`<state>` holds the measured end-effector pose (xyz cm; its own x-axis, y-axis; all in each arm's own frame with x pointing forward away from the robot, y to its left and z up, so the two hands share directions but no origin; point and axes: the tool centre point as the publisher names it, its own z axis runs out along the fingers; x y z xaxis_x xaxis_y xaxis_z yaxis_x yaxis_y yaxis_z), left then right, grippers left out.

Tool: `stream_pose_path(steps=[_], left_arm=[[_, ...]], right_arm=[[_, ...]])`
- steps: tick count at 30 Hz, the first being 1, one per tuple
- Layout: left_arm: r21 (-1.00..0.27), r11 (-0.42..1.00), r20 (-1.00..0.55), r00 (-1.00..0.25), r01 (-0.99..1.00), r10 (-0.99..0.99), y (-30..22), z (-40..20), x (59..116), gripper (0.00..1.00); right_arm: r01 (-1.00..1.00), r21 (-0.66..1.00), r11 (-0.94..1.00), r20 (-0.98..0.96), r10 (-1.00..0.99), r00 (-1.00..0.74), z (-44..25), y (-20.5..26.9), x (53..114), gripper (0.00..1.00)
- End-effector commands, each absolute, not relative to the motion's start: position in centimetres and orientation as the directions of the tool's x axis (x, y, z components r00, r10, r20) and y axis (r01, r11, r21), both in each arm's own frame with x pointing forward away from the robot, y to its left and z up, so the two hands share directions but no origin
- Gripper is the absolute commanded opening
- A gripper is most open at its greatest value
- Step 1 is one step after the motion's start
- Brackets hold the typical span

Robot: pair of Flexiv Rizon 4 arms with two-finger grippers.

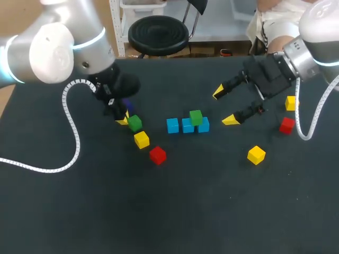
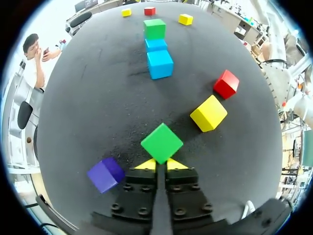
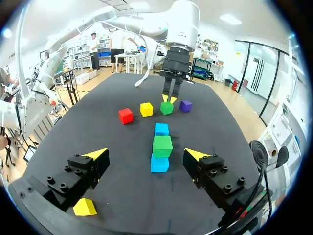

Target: Place the blue cubes, place green cubes on the blue cubes, place the yellow cubes on the green cubes, then place the red cubes on the yellow cubes, and place purple cube on the red cubes.

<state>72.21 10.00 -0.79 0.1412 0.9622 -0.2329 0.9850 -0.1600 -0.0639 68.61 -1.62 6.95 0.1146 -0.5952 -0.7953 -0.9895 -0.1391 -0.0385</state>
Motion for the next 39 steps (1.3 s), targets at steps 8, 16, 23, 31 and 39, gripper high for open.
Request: stream_pose_path(steps=[8, 16, 23, 31, 39], left_arm=[[-0.054, -0.143, -0.233, 0.127, 0.988, 0.964, 10.4, 0.1, 71.1, 1.0], [-0.022, -0.193, -0.222, 0.183, 0.981, 0.958, 9.4, 0.6, 70.9, 1.0], [0.004, -0.303, -0.237, 0.295, 0.953, 0.926, 8.0, 1.2, 71.2, 1.0], [0.011, -0.373, -0.224, 0.366, 0.928, 0.903, 7.7, 1.2, 71.2, 1.0], [0.03, -0.438, -0.206, 0.435, 0.898, 0.877, 7.1, 1.3, 71.4, 1.0]], right_arm=[[-0.989, -0.04, -0.139, -0.796, -0.594, 0.116, 6.9, -1.6, 68.6, 1.0], [-0.989, -0.04, -0.139, -0.796, -0.594, 0.116, 6.9, -1.6, 68.6, 1.0], [-0.989, -0.04, -0.139, -0.796, -0.594, 0.116, 6.9, -1.6, 68.6, 1.0], [-0.989, -0.04, -0.139, -0.796, -0.594, 0.116, 6.9, -1.6, 68.6, 1.0], [-0.989, -0.04, -0.139, -0.796, -0.594, 0.116, 6.9, -1.6, 68.6, 1.0]])
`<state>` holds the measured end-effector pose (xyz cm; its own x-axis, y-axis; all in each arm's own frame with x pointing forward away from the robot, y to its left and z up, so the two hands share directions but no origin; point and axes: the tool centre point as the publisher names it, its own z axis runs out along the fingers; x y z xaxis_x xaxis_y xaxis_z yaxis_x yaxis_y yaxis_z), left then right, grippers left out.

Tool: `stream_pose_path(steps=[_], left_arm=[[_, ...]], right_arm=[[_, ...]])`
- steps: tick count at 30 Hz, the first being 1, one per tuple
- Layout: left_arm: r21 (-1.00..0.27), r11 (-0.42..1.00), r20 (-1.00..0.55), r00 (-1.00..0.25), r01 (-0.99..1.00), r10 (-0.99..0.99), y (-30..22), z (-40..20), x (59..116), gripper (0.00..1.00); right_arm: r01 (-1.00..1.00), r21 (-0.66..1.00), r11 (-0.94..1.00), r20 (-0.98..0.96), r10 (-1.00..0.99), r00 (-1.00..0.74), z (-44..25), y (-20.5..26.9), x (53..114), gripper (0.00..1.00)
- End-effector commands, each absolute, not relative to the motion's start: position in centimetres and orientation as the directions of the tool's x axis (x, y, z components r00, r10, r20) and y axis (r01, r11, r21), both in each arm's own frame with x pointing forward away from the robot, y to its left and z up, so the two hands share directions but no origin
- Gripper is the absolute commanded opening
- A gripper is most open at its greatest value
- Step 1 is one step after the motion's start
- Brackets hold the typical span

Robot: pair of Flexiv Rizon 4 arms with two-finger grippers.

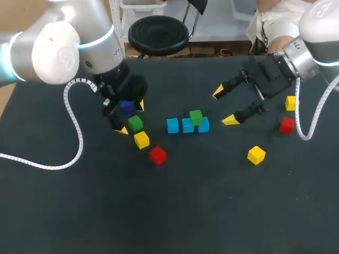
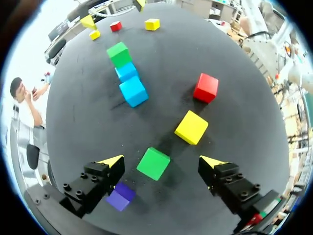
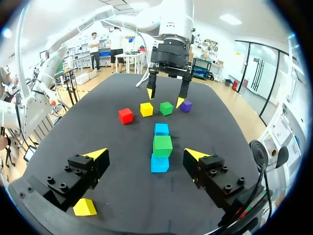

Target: Place the blue cubes, place green cubes on the blue cubes, place the yellow cubes on the green cubes, then place the red cubes on the yellow cubes, and place purple cube on the red cubes.

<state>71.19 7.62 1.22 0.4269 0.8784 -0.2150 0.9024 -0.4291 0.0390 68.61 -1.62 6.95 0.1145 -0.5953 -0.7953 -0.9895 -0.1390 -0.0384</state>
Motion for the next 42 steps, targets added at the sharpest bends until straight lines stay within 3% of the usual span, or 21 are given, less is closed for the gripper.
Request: stream_pose_path(steps=[1, 17, 18, 20, 22, 23, 25, 28, 30, 31, 32, 33, 35, 36, 40, 41, 42], left_arm=[[0.027, -0.441, -0.199, 0.437, 0.897, 0.877, 7.0, 1.3, 71.4, 1.0], [0.009, -0.445, -0.168, 0.44, 0.896, 0.882, 7.3, 0.3, 71.9, 1.0], [0.009, -0.445, -0.166, 0.44, 0.896, 0.882, 7.3, 0.2, 71.9, 0.95], [0.009, -0.443, -0.162, 0.439, 0.896, 0.884, 7.4, 0.2, 71.9, 0.74], [0.01, -0.442, -0.159, 0.438, 0.897, 0.885, 7.5, 0.1, 71.8, 0.43], [0.009, -0.439, -0.155, 0.435, 0.898, 0.887, 7.5, 0.1, 71.8, 0.34], [0.008, -0.435, -0.152, 0.431, 0.901, 0.89, 7.7, 0.1, 71.8, 0.27], [0.006, -0.428, -0.147, 0.424, 0.904, 0.894, 7.8, 0.1, 71.8, 0.28], [0.007, -0.423, -0.143, 0.42, 0.906, 0.896, 7.9, 0.1, 71.8, 0.21], [0.008, -0.419, -0.142, 0.416, 0.908, 0.898, 7.9, 0.1, 71.7, 0.21], [0.008, -0.417, -0.142, 0.414, 0.909, 0.899, 8.0, 0.1, 71.7, 0.3], [0.009, -0.417, -0.142, 0.414, 0.909, 0.899, 8.0, 0.1, 71.7, 0.28], [0.01, -0.414, -0.139, 0.411, 0.91, 0.901, 8.1, 0.1, 71.7, 0.05], [0.011, -0.408, -0.138, 0.405, 0.913, 0.904, 8.2, 0.1, 71.7, 0.11], [0.008, -0.399, -0.137, 0.396, 0.917, 0.908, 8.3, 0.1, 71.7, 0.87], [0.007, -0.398, -0.137, 0.395, 0.917, 0.909, 8.4, 0.1, 71.7, 0.97], [0.006, -0.396, -0.137, 0.393, 0.918, 0.909, 8.4, 0.1, 71.7, 1.0]], right_arm=[[-0.989, -0.04, -0.139, -0.796, -0.594, 0.116, 6.9, -1.6, 68.6, 1.0], [-0.989, -0.04, -0.139, -0.796, -0.594, 0.116, 6.9, -1.6, 68.6, 1.0], [-0.989, -0.04, -0.139, -0.796, -0.594, 0.116, 6.9, -1.6, 68.6, 1.0], [-0.989, -0.04, -0.139, -0.796, -0.594, 0.116, 6.9, -1.6, 68.6, 1.0], [-0.989, -0.04, -0.139, -0.796, -0.594, 0.116, 6.9, -1.6, 68.6, 1.0], [-0.989, -0.04, -0.139, -0.796, -0.594, 0.116, 6.9, -1.6, 68.6, 1.0], [-0.989, -0.04, -0.139, -0.796, -0.594, 0.116, 6.9, -1.6, 68.6, 1.0], [-0.989, -0.04, -0.139, -0.796, -0.594, 0.116, 6.9, -1.6, 68.6, 1.0], [-0.989, -0.04, -0.139, -0.796, -0.594, 0.116, 6.9, -1.6, 68.6, 1.0], [-0.989, -0.04, -0.139, -0.796, -0.594, 0.116, 6.9, -1.6, 68.6, 1.0], [-0.989, -0.04, -0.139, -0.796, -0.594, 0.116, 6.9, -1.6, 68.6, 1.0], [-0.989, -0.04, -0.139, -0.796, -0.594, 0.116, 6.9, -1.6, 68.6, 1.0], [-0.989, -0.04, -0.139, -0.796, -0.594, 0.116, 6.9, -1.6, 68.6, 1.0], [-0.989, -0.04, -0.139, -0.796, -0.594, 0.116, 6.9, -1.6, 68.6, 1.0], [-0.989, -0.04, -0.139, -0.796, -0.594, 0.116, 6.9, -1.6, 68.6, 1.0], [-0.989, -0.04, -0.139, -0.796, -0.594, 0.116, 6.9, -1.6, 68.6, 1.0], [-0.989, -0.04, -0.139, -0.796, -0.594, 0.116, 6.9, -1.6, 68.6, 1.0]])
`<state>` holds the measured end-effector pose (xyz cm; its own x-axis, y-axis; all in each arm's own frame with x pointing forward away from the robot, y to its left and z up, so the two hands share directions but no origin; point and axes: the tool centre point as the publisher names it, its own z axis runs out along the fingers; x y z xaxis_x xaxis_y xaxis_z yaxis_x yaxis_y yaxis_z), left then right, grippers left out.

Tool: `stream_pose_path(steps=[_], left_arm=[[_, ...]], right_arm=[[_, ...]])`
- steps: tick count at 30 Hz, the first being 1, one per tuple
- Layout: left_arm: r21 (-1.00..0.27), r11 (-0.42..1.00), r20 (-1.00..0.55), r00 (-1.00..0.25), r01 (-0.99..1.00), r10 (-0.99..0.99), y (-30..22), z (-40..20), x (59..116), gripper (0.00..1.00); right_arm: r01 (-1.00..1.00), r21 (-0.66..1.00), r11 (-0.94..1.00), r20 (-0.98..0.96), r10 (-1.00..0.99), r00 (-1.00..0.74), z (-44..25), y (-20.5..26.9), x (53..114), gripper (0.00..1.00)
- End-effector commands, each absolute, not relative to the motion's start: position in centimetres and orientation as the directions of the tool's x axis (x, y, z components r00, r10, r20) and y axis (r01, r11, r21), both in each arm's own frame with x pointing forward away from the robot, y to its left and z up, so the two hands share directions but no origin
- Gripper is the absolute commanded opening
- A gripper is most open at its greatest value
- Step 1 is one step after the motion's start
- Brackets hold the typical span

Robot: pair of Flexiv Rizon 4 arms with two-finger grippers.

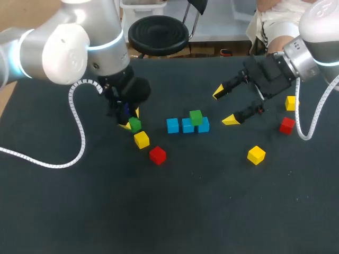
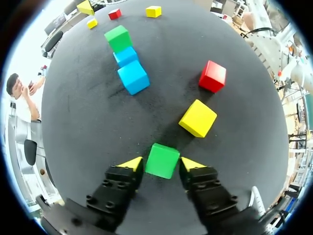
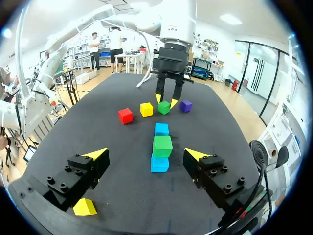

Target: Place the blue cubes, place green cubes on the blue cubes, place the yellow cubes on the green cubes, then place the red cubes on the yellow cubes, and place purple cube on the red cubes.

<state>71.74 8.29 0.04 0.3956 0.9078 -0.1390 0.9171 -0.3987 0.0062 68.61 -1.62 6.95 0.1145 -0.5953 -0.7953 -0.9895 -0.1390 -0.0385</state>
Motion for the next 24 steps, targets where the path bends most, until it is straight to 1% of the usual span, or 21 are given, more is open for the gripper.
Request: stream_pose_path(steps=[1, 2, 3, 6, 8, 10, 11, 13, 15, 16, 17, 18, 19, 20, 21, 24], left_arm=[[0.006, -0.395, -0.137, 0.392, 0.919, 0.91, 8.41, 0.05, 71.64, 0.98], [0.006, -0.393, -0.137, 0.39, 0.92, 0.911, 8.42, 0.05, 71.62, 0.93], [0.007, -0.387, -0.138, 0.384, 0.922, 0.913, 8.44, 0.04, 71.59, 0.92], [0.008, -0.38, -0.14, 0.377, 0.925, 0.915, 8.54, 0.02, 71.52, 0.95], [0.008, -0.378, -0.14, 0.375, 0.926, 0.916, 8.62, -0.04, 71.47, 0.91], [0.007, -0.375, -0.14, 0.372, 0.927, 0.918, 8.66, -0.07, 71.47, 0.82], [0.007, -0.374, -0.14, 0.371, 0.927, 0.918, 8.67, -0.07, 71.47, 0.71], [0.007, -0.372, -0.141, 0.369, 0.928, 0.919, 8.67, -0.08, 71.47, 0.54], [0.007, -0.372, -0.14, 0.369, 0.928, 0.919, 8.66, -0.09, 71.49, 0.47], [0.007, -0.372, -0.14, 0.37, 0.928, 0.919, 8.64, -0.12, 71.5, 0.47], [0.007, -0.373, -0.139, 0.371, 0.928, 0.918, 8.63, -0.13, 71.51, 0.42], [0.006, -0.374, -0.14, 0.372, 0.927, 0.918, 8.61, -0.13, 71.52, 0.33], [0.007, -0.376, -0.139, 0.373, 0.927, 0.917, 8.6, -0.14, 71.52, 0.17], [0.007, -0.376, -0.138, 0.373, 0.927, 0.917, 8.59, -0.15, 71.53, 0.15], [0.007, -0.375, -0.137, 0.373, 0.927, 0.918, 8.59, -0.16, 71.53, 0.0], [0.013, -0.355, -0.127, 0.354, 0.935, 0.927, 8.65, -0.2, 71.53, 0.0]], right_arm=[[-0.989, -0.04, -0.139, -0.796, -0.594, 0.116, 6.93, -1.63, 68.6, 1.0], [-0.989, -0.04, -0.139, -0.796, -0.594, 0.116, 6.93, -1.63, 68.6, 1.0], [-0.989, -0.04, -0.139, -0.796, -0.594, 0.116, 6.93, -1.63, 68.6, 1.0], [-0.989, -0.04, -0.139, -0.796, -0.594, 0.116, 6.93, -1.63, 68.6, 1.0], [-0.989, -0.04, -0.139, -0.796, -0.594, 0.116, 6.93, -1.63, 68.6, 1.0], [-0.989, -0.04, -0.139, -0.796, -0.594, 0.116, 6.93, -1.63, 68.6, 1.0], [-0.989, -0.04, -0.139, -0.796, -0.594, 0.116, 6.93, -1.63, 68.6, 1.0], [-0.989, -0.04, -0.139, -0.796, -0.594, 0.116, 6.93, -1.63, 68.6, 1.0], [-0.989, -0.04, -0.139, -0.796, -0.594, 0.116, 6.93, -1.63, 68.6, 1.0], [-0.989, -0.04, -0.139, -0.796, -0.594, 0.116, 6.93, -1.63, 68.6, 1.0], [-0.989, -0.04, -0.139, -0.796, -0.594, 0.116, 6.93, -1.63, 68.6, 1.0], [-0.989, -0.04, -0.139, -0.796, -0.594, 0.116, 6.93, -1.63, 68.6, 1.0], [-0.989, -0.04, -0.139, -0.796, -0.594, 0.116, 6.93, -1.63, 68.6, 1.0], [-0.989, -0.04, -0.139, -0.796, -0.594, 0.116, 6.93, -1.63, 68.6, 1.0], [-0.989, -0.04, -0.139, -0.796, -0.594, 0.116, 6.93, -1.63, 68.6, 1.0], [-0.989, -0.04, -0.139, -0.796, -0.594, 0.116, 6.93, -1.63, 68.6, 1.0]])
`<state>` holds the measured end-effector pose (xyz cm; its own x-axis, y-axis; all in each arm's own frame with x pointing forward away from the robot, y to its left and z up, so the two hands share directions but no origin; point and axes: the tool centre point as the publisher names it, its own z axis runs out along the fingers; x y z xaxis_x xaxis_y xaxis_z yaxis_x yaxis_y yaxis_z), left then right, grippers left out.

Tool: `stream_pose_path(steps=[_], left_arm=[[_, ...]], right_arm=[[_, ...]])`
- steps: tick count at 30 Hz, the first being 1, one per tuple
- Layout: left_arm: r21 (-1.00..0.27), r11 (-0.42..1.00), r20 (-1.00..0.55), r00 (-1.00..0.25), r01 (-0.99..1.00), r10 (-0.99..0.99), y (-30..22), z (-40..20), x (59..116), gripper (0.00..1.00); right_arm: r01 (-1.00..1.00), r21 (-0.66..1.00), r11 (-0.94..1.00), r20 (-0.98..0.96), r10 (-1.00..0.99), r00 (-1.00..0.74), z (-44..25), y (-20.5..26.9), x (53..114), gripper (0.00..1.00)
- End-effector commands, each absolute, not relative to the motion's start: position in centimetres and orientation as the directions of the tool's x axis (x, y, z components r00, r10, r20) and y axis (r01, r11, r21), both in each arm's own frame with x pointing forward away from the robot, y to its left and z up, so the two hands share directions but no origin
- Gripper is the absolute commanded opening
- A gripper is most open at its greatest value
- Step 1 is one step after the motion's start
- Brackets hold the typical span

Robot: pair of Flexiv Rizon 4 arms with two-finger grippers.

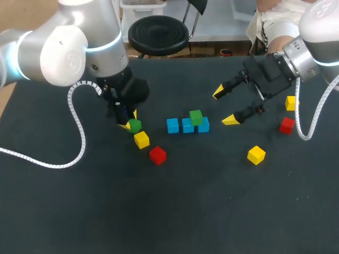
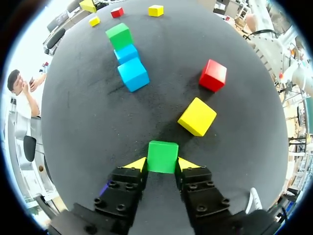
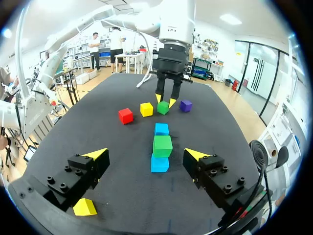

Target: Place the blue cubes, place green cubes on the blue cubes, place the yellow cubes on the green cubes, then place the red cubes on the yellow cubes, and place purple cube on the red cubes.

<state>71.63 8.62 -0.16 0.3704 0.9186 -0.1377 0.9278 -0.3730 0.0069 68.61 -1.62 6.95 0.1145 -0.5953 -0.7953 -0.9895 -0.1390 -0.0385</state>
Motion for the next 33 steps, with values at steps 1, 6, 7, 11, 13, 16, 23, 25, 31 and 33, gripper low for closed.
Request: stream_pose_path(steps=[1, 6, 7, 11, 13, 16, 23, 25, 31, 33], left_arm=[[0.014, -0.338, -0.113, 0.337, 0.941, 0.935, 8.7, -0.2, 71.6, 0.0], [0.028, -0.197, -0.099, 0.199, 0.98, 0.975, 8.7, 0.6, 71.7, 0.0], [0.036, -0.169, -0.095, 0.172, 0.985, 0.981, 8.7, 0.9, 71.6, 0.0], [0.061, -0.087, -0.095, 0.093, 0.994, 0.991, 8.4, 1.9, 71.1, 0.0], [0.075, -0.049, -0.097, 0.056, 0.996, 0.994, 8.3, 2.7, 70.7, 0.0], [0.08, 0.011, -0.121, -0.001, 0.997, 0.993, 8.2, 3.6, 70.3, 0.0], [0.057, 0.074, -0.135, -0.066, 0.996, 0.989, 7.3, 5.2, 69.1, 0.0], [0.042, 0.086, -0.137, -0.079, 0.995, 0.987, 7.0, 5.5, 68.6, 0.0], [0.03, 0.054, -0.15, -0.049, 0.998, 0.988, 5.4, 6.5, 67.2, 0.0], [0.036, 0.044, -0.16, -0.038, 0.998, 0.986, 5.2, 6.7, 66.9, 0.0]], right_arm=[[-0.989, -0.04, -0.139, -0.796, -0.594, 0.116, 6.9, -1.6, 68.6, 1.0], [-0.989, -0.04, -0.139, -0.796, -0.594, 0.116, 6.9, -1.6, 68.6, 1.0], [-0.989, -0.04, -0.139, -0.796, -0.594, 0.116, 6.9, -1.6, 68.6, 1.0], [-0.989, -0.04, -0.139, -0.796, -0.594, 0.116, 6.9, -1.6, 68.6, 1.0], [-0.989, -0.04, -0.139, -0.796, -0.594, 0.116, 6.9, -1.6, 68.6, 1.0], [-0.989, -0.04, -0.139, -0.796, -0.594, 0.116, 6.9, -1.6, 68.6, 1.0], [-0.989, -0.04, -0.139, -0.796, -0.594, 0.116, 6.9, -1.6, 68.6, 1.0], [-0.989, -0.04, -0.139, -0.796, -0.594, 0.116, 6.9, -1.6, 68.6, 1.0], [-0.989, -0.04, -0.139, -0.796, -0.594, 0.116, 6.9, -1.6, 68.6, 1.0], [-0.989, -0.04, -0.139, -0.796, -0.594, 0.116, 6.9, -1.6, 68.6, 1.0]])
